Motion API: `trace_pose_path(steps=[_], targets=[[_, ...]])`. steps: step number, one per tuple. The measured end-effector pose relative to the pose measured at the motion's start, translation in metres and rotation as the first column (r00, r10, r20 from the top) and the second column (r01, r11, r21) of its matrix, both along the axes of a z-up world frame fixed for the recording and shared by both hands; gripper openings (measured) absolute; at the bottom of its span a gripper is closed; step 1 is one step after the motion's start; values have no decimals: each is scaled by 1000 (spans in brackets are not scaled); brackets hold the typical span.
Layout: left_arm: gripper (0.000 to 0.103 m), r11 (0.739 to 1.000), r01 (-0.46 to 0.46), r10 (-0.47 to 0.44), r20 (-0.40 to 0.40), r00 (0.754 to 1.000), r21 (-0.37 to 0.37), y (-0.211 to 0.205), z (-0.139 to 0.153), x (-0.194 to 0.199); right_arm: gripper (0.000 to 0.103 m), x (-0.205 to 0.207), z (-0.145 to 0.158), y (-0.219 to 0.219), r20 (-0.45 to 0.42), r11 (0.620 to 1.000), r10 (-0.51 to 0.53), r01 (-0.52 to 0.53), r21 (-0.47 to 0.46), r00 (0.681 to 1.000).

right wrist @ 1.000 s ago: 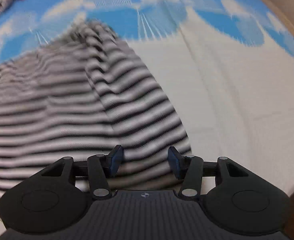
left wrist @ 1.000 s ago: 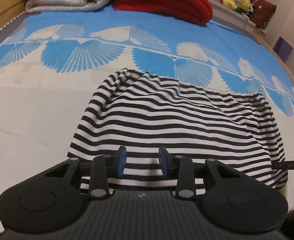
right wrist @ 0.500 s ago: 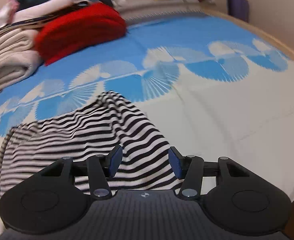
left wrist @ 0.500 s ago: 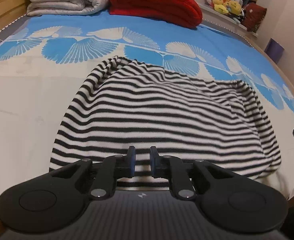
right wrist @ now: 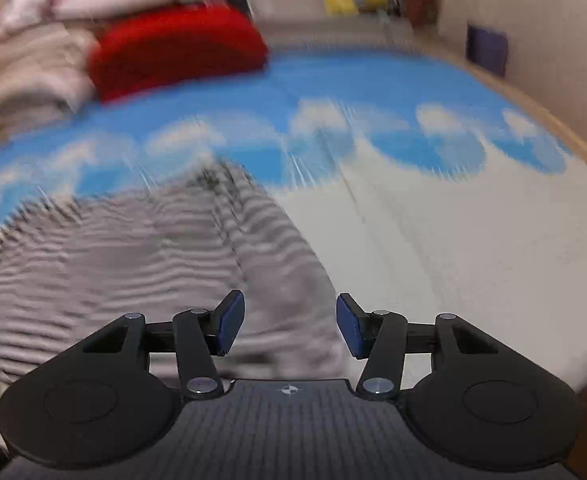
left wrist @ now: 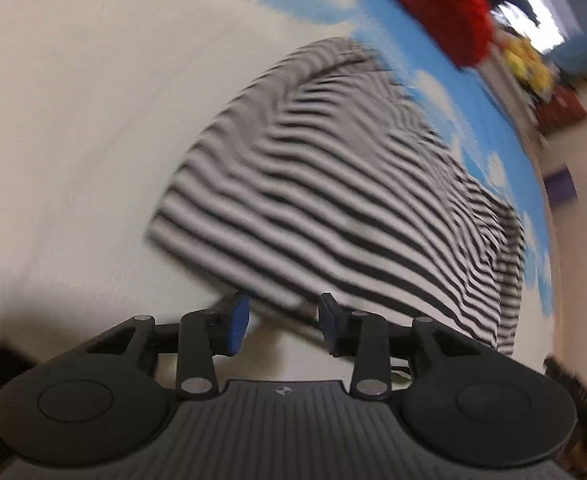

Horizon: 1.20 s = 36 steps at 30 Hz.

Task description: Fold small clothes

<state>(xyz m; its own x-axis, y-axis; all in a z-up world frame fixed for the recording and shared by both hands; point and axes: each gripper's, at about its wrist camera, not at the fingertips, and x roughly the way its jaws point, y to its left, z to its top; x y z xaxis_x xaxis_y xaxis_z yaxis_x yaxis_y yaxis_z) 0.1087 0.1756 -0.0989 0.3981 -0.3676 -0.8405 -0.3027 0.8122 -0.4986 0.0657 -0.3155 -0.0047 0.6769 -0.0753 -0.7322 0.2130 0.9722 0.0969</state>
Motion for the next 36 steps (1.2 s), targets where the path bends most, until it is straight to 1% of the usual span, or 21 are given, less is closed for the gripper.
trace_pose_path(steps=[1,3,4,6,8,12,15,18,24,30,32,36], targets=[[41,999,-33,33,-14,999,-8,5,-2,0,53,0,0,-2,5,1000,4,-4,11,1000],[41,996,-83,83,-28,996,-14,11,-5,2,53,1,-3,-1,1,1000,17,-17,-14,1000],[44,994,-104,103,-36,994,-17,13,-7,3,53,2,-5,-1,-6,999,23,-23,-28,1000],[45,988,-150,148,-51,988,-25,19,-14,6,53,3,-7,-1,-13,999,31,-31,-21,999],[45,981,-190,188,-44,981,-39,24,-17,9,53,4,-6,-1,-9,999,35,-35,-14,999],[45,969,-245,245,-19,969,-36,28,-19,14,53,7,-5,2,-4,999,43,-43,-7,999],[44,972,-236,236,4,972,1,24,-17,17,53,9,-7,4,-12,999,48,-48,-8,999],[40,972,-232,231,16,973,26,22,-17,18,53,9,-8,5,-16,999,44,-44,-13,999],[38,977,-207,205,28,978,58,19,-13,18,53,10,-10,3,-26,1000,23,-23,-13,999],[33,978,-196,194,31,981,69,17,-12,19,53,11,-13,9,-40,998,40,-41,-39,998],[30,979,-186,184,35,982,77,15,-11,19,53,10,-15,9,-46,998,40,-42,-47,998],[18,983,-167,164,43,986,82,11,-11,22,53,11,-17,7,-55,998,33,-36,-48,998]])
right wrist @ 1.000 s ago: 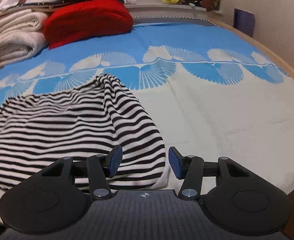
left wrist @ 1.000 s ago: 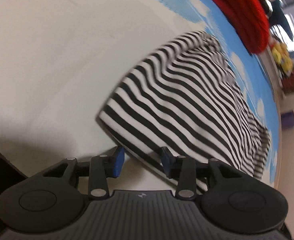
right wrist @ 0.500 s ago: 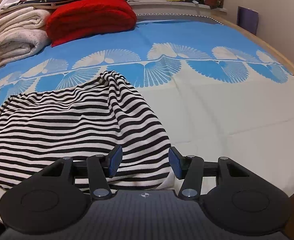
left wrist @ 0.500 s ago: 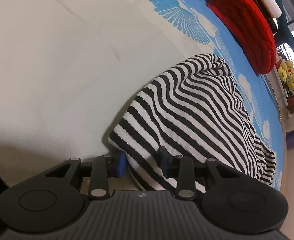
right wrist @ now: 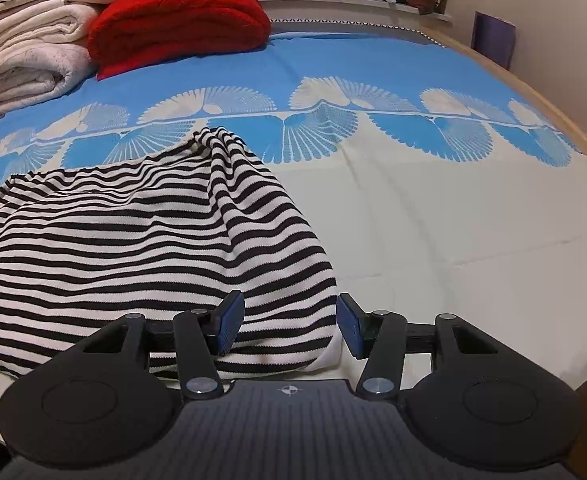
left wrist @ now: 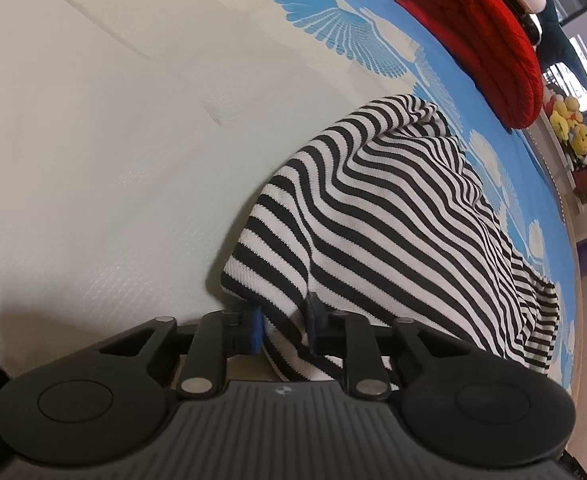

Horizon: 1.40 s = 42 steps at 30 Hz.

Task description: Fold small clothes

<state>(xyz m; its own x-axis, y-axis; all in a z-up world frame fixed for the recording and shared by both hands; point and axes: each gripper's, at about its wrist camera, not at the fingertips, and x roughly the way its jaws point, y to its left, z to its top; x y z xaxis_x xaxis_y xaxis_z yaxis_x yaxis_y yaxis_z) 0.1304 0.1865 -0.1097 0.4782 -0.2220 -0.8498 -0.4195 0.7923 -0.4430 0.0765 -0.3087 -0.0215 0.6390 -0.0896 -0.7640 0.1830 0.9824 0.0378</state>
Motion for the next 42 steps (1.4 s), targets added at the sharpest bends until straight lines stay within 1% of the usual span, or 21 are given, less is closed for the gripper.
trace_pose_path(steps=[1,6,10,14,15,18,23,25,26,28,29,30,31,32,33,35,37,38,39,40,42], targets=[[15,1000,6,-7,4,1000,4,-1,1,0,53,0,0,-1,-1,1000,-2,2,0,1000],[11,998,37,-38,34,999,45,-5,9,-2,53,0,0,-1,-2,1000,-9,9,5,1000],[9,996,35,-42,90,995,82,-3,25,-10,53,3,2,2,7,1000,-16,16,0,1000],[9,996,8,-20,131,991,90,7,43,-20,53,7,5,7,25,1000,-25,25,-12,999],[9,994,-1,-14,138,990,108,9,47,-22,53,8,6,8,31,1000,-27,28,-15,999],[9,979,-28,-3,149,989,200,13,57,-27,53,9,10,7,55,999,-41,41,-13,998],[9,954,-19,-15,112,994,298,9,59,-26,53,7,16,-4,92,997,-71,70,8,993],[9,931,17,-76,148,986,364,-8,72,-26,53,6,19,-11,103,996,-93,91,22,990],[9,912,46,-132,185,974,407,-23,84,-26,53,6,21,-18,109,993,-112,108,36,988],[9,867,117,-267,253,930,485,-63,111,-28,53,4,23,-27,118,988,-146,139,63,982],[9,846,151,-333,285,899,512,-86,125,-27,53,3,25,-33,125,985,-163,154,79,979],[9,828,189,-399,319,860,528,-111,138,-27,53,3,28,-37,132,983,-172,161,92,976],[9,818,229,-454,347,821,528,-136,149,-27,51,2,30,-40,143,981,-176,162,105,974],[9,810,267,-496,366,788,522,-159,156,-27,47,2,33,-44,161,980,-176,158,117,971],[8,795,320,-548,383,744,515,-188,163,-27,45,2,36,-46,176,981,-176,156,119,969],[8,756,408,-632,408,659,511,-243,168,-33,38,0,40,-52,201,981,-178,157,117,963],[8,698,527,-714,419,560,485,-300,163,-41,36,-3,43,-60,214,978,-190,166,125,958],[9,666,583,-746,407,527,466,-324,154,-44,36,-4,44,-65,219,976,-199,173,132,955],[10,623,651,-782,376,497,434,-349,141,-45,36,-6,44,-70,222,974,-208,180,136,953],[13,577,713,-815,330,476,397,-369,124,-44,36,-7,45,-75,225,972,-215,186,141,950],[17,492,811,-870,212,445,317,-397,93,-40,36,-9,46,-85,226,969,-225,193,153,948]])
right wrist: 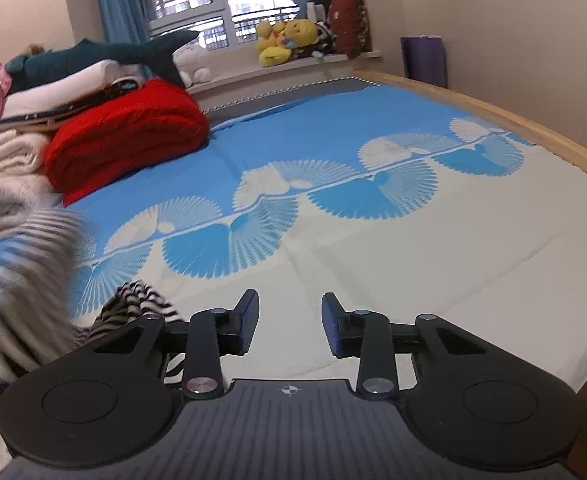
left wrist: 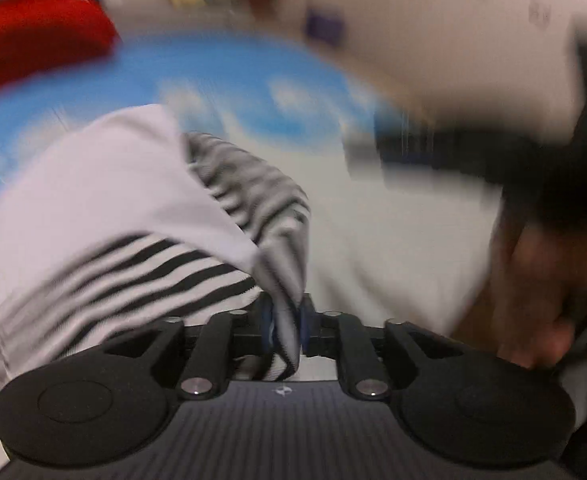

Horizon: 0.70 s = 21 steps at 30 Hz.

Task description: Fold small clothes

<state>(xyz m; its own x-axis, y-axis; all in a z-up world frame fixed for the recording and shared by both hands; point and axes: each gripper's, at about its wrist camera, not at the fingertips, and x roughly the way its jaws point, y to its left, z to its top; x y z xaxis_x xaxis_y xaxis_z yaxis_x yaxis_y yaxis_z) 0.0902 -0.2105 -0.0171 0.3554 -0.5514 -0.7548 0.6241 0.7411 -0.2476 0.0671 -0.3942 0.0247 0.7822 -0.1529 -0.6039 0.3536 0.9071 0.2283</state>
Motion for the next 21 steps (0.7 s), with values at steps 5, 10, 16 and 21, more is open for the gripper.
trace_pose_path(steps=[5,10,16,21], targets=[[31,997,67,-67,2,998,-30,42,17,4,37,7,-1,-19,-11,994,76,-75,74,997],[36,999,-17,15,65,998,39,131,34,16,37,33,-6,-16,-31,964,216,-208,165,976],[53,970,-237,231,-97,968,-49,191,-4,48,43,85,-36,7,-146,919,314,-262,294,938],[66,919,-377,326,-309,894,-120,193,-18,68,50,116,-69,10,-239,908,248,-139,394,939]])
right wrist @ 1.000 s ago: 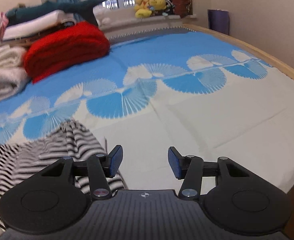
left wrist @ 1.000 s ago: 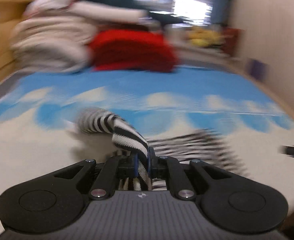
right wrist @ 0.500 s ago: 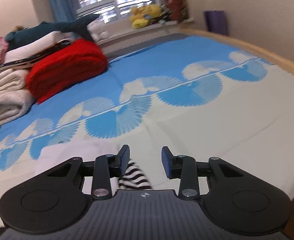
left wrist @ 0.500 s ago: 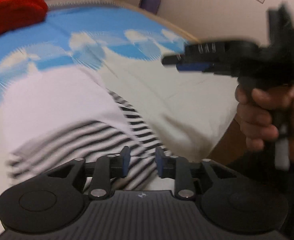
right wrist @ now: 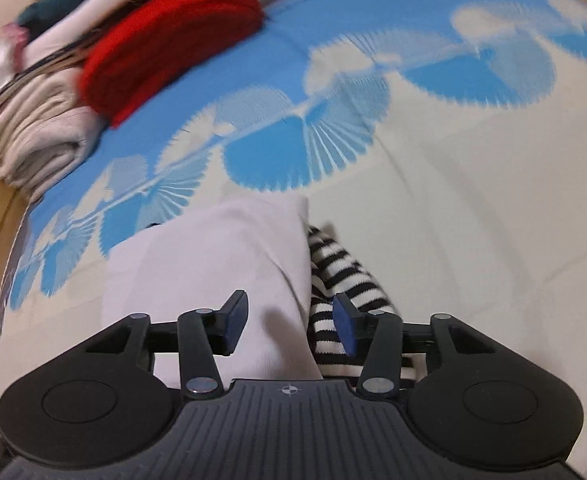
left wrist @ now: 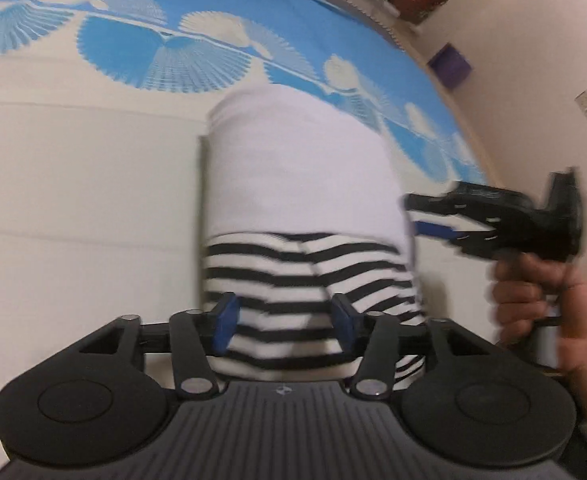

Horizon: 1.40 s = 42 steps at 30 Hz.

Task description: Fold small clothes

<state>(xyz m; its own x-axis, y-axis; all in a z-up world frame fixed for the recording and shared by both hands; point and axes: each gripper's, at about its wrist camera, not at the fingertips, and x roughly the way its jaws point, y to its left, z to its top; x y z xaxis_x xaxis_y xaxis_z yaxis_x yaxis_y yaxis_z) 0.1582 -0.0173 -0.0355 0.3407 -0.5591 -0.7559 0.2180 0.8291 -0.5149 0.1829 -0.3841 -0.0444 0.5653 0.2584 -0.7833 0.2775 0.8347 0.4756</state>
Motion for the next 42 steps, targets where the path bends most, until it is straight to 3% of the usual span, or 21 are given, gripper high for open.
trace_pose_path(steps=[1,4,5,7,11,13,16,18,19,21,23,24,26,27,30,34,36,37,40,42], targets=[[71,1000,11,-11,-5,1000,5,-3,-1,3,50,5,-8,-1,-24,999,-22,23,26,999],[73,1000,16,-15,-56,998,27,-9,-11,8,48,16,-23,-1,-60,995,-59,64,79,996],[74,1000,12,-11,-70,997,25,-8,-13,8,30,18,-25,0,-53,993,-64,69,100,997],[74,1000,15,-13,-79,997,22,-8,-13,9,3,20,-19,0,2,987,-72,71,144,997],[75,998,52,-50,-61,997,22,-13,-17,12,2,8,13,-10,228,970,-165,116,214,959],[76,996,75,-73,-52,996,44,-18,-18,12,2,9,16,-10,241,981,-158,124,150,958],[78,976,155,-148,-60,987,150,-31,-28,9,2,22,-8,0,52,989,-135,138,-58,989],[78,961,180,-171,-60,983,211,-36,-33,4,2,28,-30,8,-73,985,-119,109,-132,990],[78,959,179,-171,-55,984,219,-36,-32,2,3,29,-33,11,-84,986,-116,105,-129,990],[78,963,170,-163,-50,985,209,-33,-28,2,5,26,-27,15,-52,986,-104,96,-134,993],[77,974,152,-145,-49,988,170,-27,-24,3,14,19,-17,15,-5,987,-108,107,-122,994],[77,980,140,-136,-41,990,143,-24,-20,4,19,13,-12,12,21,990,-107,109,-85,994],[77,984,139,-136,-35,990,115,-21,-17,4,47,1,-8,3,46,995,-96,97,-12,994],[77,978,154,-149,-46,988,141,-23,-21,4,50,-3,-8,1,41,997,-79,78,10,996],[81,960,167,-151,-85,985,225,-32,-34,1,52,-14,-16,0,-20,999,-9,10,42,1000],[79,973,130,-125,-38,991,192,-31,-25,2,52,-33,-29,2,-77,997,56,-52,53,996],[79,984,88,-86,-19,996,156,-27,-20,3,32,-42,-23,3,-35,995,88,-86,43,996],[79,986,76,-74,-19,997,145,-26,-19,4,4,-46,-19,2,-4,992,108,-108,58,994],[81,971,119,-109,-60,992,208,-34,-31,4,3,-55,-4,-2,65,991,124,-127,38,990],[81,965,144,-131,-72,989,217,-37,-33,2,2,-57,-10,-13,8,996,80,-80,41,997]])
